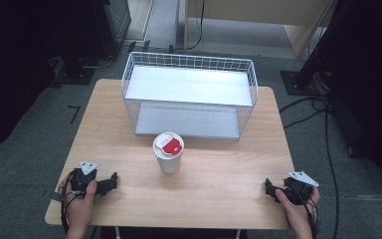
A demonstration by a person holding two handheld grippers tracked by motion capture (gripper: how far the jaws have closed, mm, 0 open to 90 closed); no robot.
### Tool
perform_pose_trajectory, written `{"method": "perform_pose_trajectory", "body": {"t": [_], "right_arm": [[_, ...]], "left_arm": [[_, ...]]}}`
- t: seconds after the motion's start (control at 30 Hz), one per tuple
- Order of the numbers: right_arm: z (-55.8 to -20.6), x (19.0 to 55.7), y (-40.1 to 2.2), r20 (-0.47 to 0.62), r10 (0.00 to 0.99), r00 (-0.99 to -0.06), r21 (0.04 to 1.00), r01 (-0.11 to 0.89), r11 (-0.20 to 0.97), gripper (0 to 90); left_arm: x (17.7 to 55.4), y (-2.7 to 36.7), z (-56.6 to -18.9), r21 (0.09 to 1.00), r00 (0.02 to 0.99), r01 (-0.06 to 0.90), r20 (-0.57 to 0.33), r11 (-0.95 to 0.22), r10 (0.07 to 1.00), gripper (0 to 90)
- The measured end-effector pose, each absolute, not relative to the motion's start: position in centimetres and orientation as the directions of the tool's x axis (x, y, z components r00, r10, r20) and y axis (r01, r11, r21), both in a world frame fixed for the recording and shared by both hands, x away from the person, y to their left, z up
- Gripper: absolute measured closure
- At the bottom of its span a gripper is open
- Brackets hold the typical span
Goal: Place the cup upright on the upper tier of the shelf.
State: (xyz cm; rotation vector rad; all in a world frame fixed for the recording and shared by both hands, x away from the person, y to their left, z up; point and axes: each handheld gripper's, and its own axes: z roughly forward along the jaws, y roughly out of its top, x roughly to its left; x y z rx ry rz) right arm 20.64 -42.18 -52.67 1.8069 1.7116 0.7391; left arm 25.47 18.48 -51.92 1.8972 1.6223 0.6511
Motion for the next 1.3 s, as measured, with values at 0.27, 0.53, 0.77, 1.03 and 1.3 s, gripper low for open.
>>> {"method": "perform_pose_trajectory", "body": {"t": [0.27, 0.53, 0.77, 1.03, 1.3], "right_arm": [[-52.5, 20.6, -41.6, 0.025, 0.997, 0.071, 0.732, 0.679, -0.067, 3.1], [-51.2, 21.2, -38.6, 0.061, 0.998, -0.005, 0.761, 0.647, -0.043, 3.1], [-50.2, 22.5, -34.4, 0.026, 0.992, -0.120, 0.776, 0.628, 0.056, 3.1], [-49.1, 23.7, -30.2, 0.031, 0.974, -0.224, 0.794, 0.598, 0.112, 3.1], [-48.0, 24.6, -26.7, 0.037, 0.951, -0.307, 0.809, 0.568, 0.152, 3.1]], "left_arm": [[25.5, 18.5, -51.9, 0.685, 0.151, 0.720, 0.007, -0.115, 0.988, 0.0], [25.5, 18.5, -51.9, 0.685, 0.151, 0.720, 0.008, -0.116, 0.988, 0.0], [25.5, 18.5, -51.9, 0.685, 0.152, 0.719, 0.007, -0.115, 0.988, 0.0], [25.5, 18.5, -51.9, 0.685, 0.152, 0.720, 0.008, -0.116, 0.988, 0.0], [25.5, 18.5, -51.9, 0.685, 0.152, 0.719, 0.007, -0.115, 0.988, 0.0]]}}
